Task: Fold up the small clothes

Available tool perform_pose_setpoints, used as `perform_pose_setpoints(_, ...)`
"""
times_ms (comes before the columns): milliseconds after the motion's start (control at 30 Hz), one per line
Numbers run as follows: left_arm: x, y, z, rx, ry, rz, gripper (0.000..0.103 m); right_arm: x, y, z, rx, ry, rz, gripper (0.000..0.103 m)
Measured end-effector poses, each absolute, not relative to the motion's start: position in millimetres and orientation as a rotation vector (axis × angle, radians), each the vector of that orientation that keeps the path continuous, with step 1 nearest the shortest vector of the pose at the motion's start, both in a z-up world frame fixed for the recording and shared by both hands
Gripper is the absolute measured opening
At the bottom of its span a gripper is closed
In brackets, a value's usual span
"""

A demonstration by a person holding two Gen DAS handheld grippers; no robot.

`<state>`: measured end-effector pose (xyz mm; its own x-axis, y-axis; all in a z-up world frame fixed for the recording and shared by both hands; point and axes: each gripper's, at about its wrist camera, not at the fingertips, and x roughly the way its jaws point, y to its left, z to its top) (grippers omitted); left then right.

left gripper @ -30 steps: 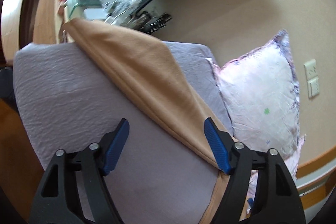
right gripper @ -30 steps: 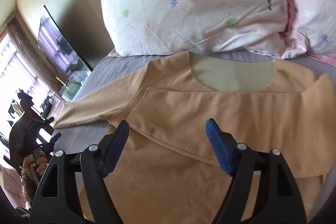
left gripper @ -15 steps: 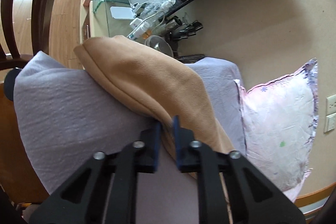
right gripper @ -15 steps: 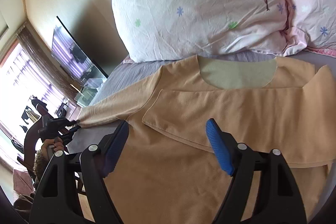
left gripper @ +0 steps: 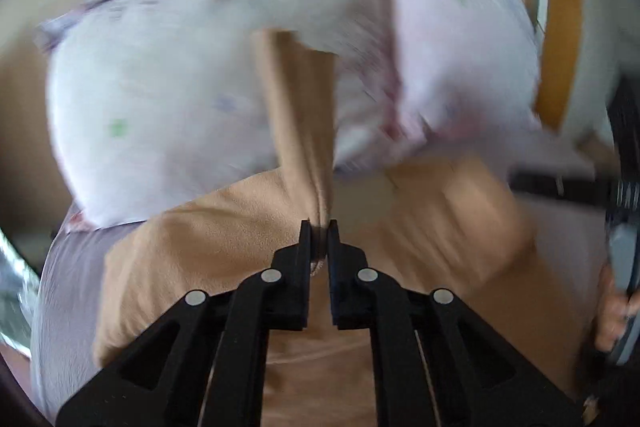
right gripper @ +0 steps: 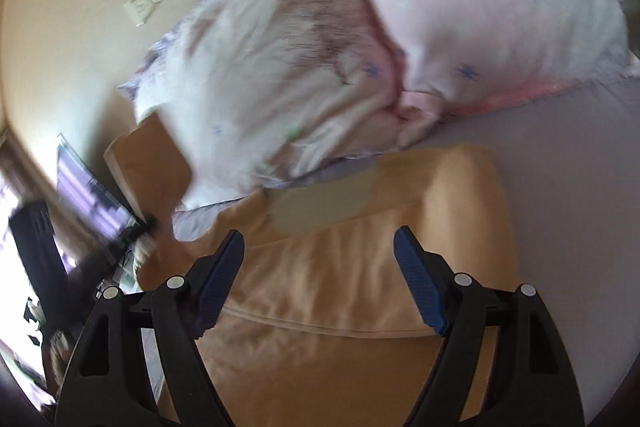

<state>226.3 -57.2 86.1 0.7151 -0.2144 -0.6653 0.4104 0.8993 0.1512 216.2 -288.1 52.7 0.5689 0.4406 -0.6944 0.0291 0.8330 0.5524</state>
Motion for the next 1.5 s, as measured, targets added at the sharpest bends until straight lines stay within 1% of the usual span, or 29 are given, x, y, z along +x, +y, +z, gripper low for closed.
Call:
perform_pose_setpoints(100, 193, -118, 27, 0.604, 0.714, -0.409, 0.008, 218, -308, 30, 0.601, 1.013, 0.226, 0.076)
perform_pose_setpoints(133, 181, -118, 21, 0.645, 0.692, -0.403, 0.011, 218, -311, 26, 0.599, 1.027, 0.225, 0.07)
perform_pose_setpoints(167, 173, -113, 21, 0.651, 0.68, -0.402, 0.011, 219, -312, 22, 0.59, 1.038, 0.221, 0.067)
perform_pose_setpoints(200, 166, -100, 27, 0.623, 0.671, -0.39, 0.012, 220, -313, 20, 0.578, 1.047, 0.219, 0.063)
perform_pose_setpoints(233, 161, -83, 34, 0.582, 0.666, -0.372, 0.018, 222, -311, 16, 0.561, 1.061, 0.224, 0.057)
perform_pose_setpoints(267, 160, -68, 44, 0.54, 0.663, -0.349, 0.028, 223, -308, 15, 0.546, 1.073, 0.229, 0.055)
perform_pose_setpoints(300, 159, -49, 52, 0.494, 0.655, -0.309, 0.032, 225, -303, 12, 0.525, 1.09, 0.236, 0.05)
perform_pose_setpoints(333, 160, -31, 59, 0.457, 0.645, -0.259, 0.035, 227, -300, 10, 0.508, 1.103, 0.241, 0.048)
perform_pose_setpoints(400, 167, 6, 72, 0.372, 0.619, -0.153, 0.036, 233, -285, 0, 0.447, 1.148, 0.247, 0.046)
perform_pose_setpoints(467, 180, 44, 83, 0.227, 0.605, -0.079, 0.043, 235, -268, -14, 0.381, 1.207, 0.256, 0.044)
perform_pose_setpoints(533, 193, 71, 92, 0.098, 0.605, -0.051, 0.048, 231, -252, -19, 0.294, 1.206, 0.258, 0.026)
perform_pose_setpoints(567, 199, 82, 92, 0.05, 0.611, -0.051, 0.05, 231, -245, -18, 0.263, 1.203, 0.282, 0.01)
perform_pose_setpoints(600, 210, 88, 91, 0.019, 0.629, -0.066, 0.051, 230, -241, -17, 0.267, 1.209, 0.315, 0.003)
perform_pose_setpoints(633, 219, 89, 89, 0.01, 0.648, -0.08, 0.051, 228, -239, -13, 0.262, 1.192, 0.319, 0.003)
perform_pose_setpoints(700, 225, 89, 81, 0.025, 0.671, -0.087, 0.051, 226, -244, 13, 0.198, 1.074, 0.252, 0.003)
perform_pose_setpoints(800, 227, 79, 65, 0.061, 0.697, -0.1, 0.051, 228, -279, 51, 0.223, 0.9, 0.098, 0.003)
perform_pose_setpoints(833, 227, 75, 61, 0.066, 0.707, -0.11, 0.051, 230, -289, 54, 0.217, 0.882, 0.04, 0.004)
perform_pose_setpoints(867, 229, 71, 57, 0.073, 0.718, -0.118, 0.052, 236, -299, 49, 0.2, 0.92, -0.012, 0.004)
perform_pose_setpoints(900, 230, 68, 53, 0.084, 0.732, -0.123, 0.052, 242, -305, 41, 0.195, 0.978, -0.042, 0.014)
perform_pose_setpoints(933, 231, 66, 50, 0.092, 0.74, -0.126, 0.052, 245, -315, 32, 0.227, 1.03, -0.079, 0.03)
perform_pose_setpoints(967, 232, 65, 49, 0.094, 0.74, -0.132, 0.052, 244, -323, 30, 0.272, 1.026, -0.083, 0.039)
perform_pose_setpoints(1000, 231, 64, 49, 0.094, 0.737, -0.14, 0.052, 240, -332, 32, 0.33, 0.994, -0.07, 0.055)
perform_pose_setpoints(1033, 231, 63, 49, 0.093, 0.732, -0.148, 0.053, 235, -337, 35, 0.368, 0.959, -0.047, 0.061)
perform_pose_setpoints(1133, 234, 62, 47, 0.102, 0.735, -0.151, 0.056, 239, -331, 32, 0.395, 0.952, 0.052, 0.062)
perform_pose_setpoints(1233, 241, 62, 38, 0.102, 0.781, -0.15, 0.056, 248, -319, 9, 0.406, 1.049, 0.127, 0.062)
perform_pose_setpoints(1300, 252, 64, 22, 0.09, 0.865, -0.136, 0.056, 257, -316, -17, 0.4, 1.164, 0.078, 0.062)
perform_pose_setpoints(1333, 257, 67, 14, 0.068, 0.905, -0.141, 0.057, 259, -317, -25, 0.418, 1.175, 0.08, 0.064)
perform_pose_setpoints(1367, 256, 69, 14, 0.054, 0.887, -0.149, 0.058, 257, -319, -22, 0.41, 1.148, 0.081, 0.066)
perform_pose_setpoints(1500, 232, 80, 32, -0.006, 0.867, -0.197, 0.055, 236, -328, 2, 0.487, 1.121, 0.129, 0.066)
